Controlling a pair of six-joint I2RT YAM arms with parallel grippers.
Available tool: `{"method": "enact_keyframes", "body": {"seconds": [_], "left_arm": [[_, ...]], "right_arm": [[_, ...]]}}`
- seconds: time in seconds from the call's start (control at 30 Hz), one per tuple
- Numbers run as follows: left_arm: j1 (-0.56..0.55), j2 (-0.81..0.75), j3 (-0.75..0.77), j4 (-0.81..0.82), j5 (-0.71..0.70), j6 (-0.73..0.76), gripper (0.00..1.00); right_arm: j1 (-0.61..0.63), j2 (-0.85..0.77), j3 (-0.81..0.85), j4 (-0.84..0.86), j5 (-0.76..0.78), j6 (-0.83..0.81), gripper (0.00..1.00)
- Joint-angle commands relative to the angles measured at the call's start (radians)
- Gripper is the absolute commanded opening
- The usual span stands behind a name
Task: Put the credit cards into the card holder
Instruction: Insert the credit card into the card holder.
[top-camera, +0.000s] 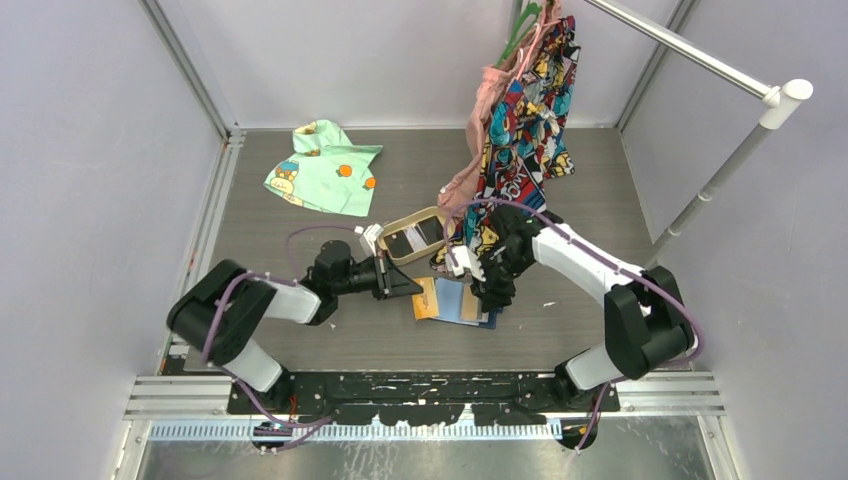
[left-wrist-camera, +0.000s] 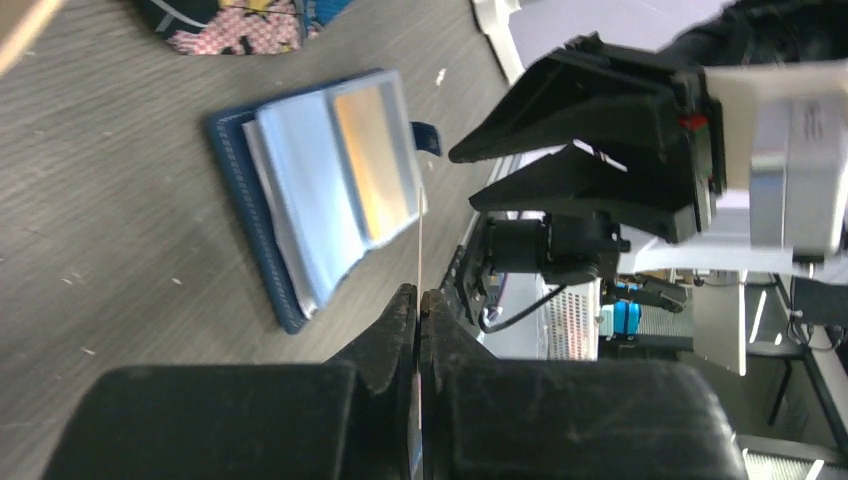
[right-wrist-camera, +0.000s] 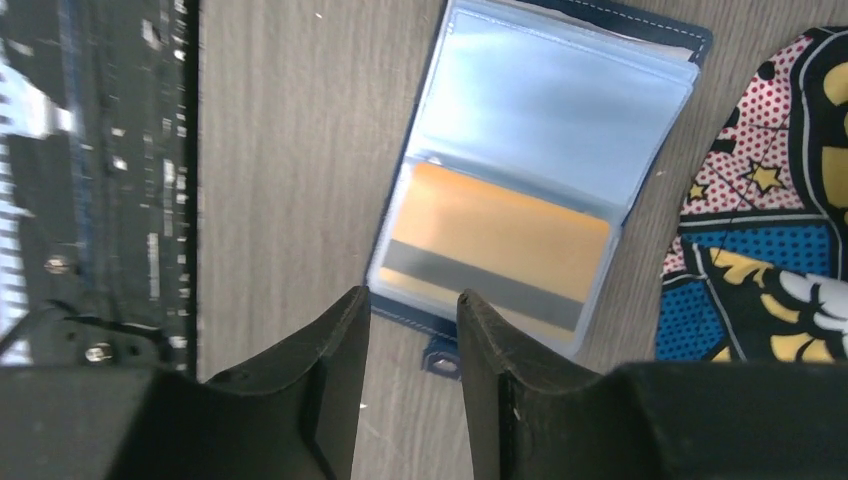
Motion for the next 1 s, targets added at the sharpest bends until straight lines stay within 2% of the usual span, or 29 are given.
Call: {"method": "enact_keyframes", "body": {"seconds": [0.0,0.17,0.3,0.5,0.97], "left_arm": [[-0.024,0.124,0.051,0.245,-0.028,-0.058,0.0],[-0.098,0.209,0.093,0.239,-0.106,-0.047,0.0],[-0.107,0.231,0.105,0.208,-0.129,-0.04,0.0],[-0.12,0.258,0.164,0.125,-0.132,-0.001,0.0],[-0.153,0.36,0.236,0.118,-0.145,0.0,0.0]], "right_arm": [[0.062,0.024,-0.052,0.204,0.104,-0.048,0.42],[0.077,0.068,-0.123,0.285,0.192,-0.065,0.38],[0.08,0.07,-0.163,0.29,0.235,-0.121,0.38],[0.081,0.075,-0.182,0.272,0.252,-0.17,0.37],[0.081,0.076,-0.177,0.26,0.251,-0.17,0.36]]}}
